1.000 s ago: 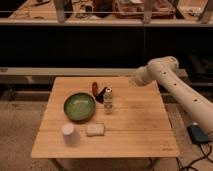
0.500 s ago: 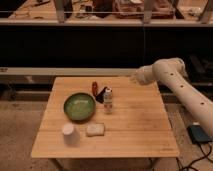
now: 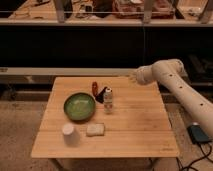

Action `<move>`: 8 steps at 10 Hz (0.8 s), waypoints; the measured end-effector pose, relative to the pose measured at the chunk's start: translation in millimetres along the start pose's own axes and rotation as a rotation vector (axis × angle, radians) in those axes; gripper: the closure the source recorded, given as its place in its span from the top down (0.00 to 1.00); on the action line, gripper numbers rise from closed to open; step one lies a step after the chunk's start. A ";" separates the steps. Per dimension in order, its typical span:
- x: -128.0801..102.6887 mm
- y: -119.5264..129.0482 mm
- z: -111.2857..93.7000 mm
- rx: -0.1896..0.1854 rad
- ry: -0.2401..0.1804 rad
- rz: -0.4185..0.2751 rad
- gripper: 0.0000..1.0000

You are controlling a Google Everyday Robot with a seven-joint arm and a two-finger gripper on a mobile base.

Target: Knock the bottle over

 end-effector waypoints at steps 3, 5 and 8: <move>3.4 -10.7 8.6 0.024 0.017 0.019 0.23; 35.2 -47.0 41.8 0.161 0.105 0.155 0.23; 67.3 -45.1 50.2 0.323 0.211 0.428 0.23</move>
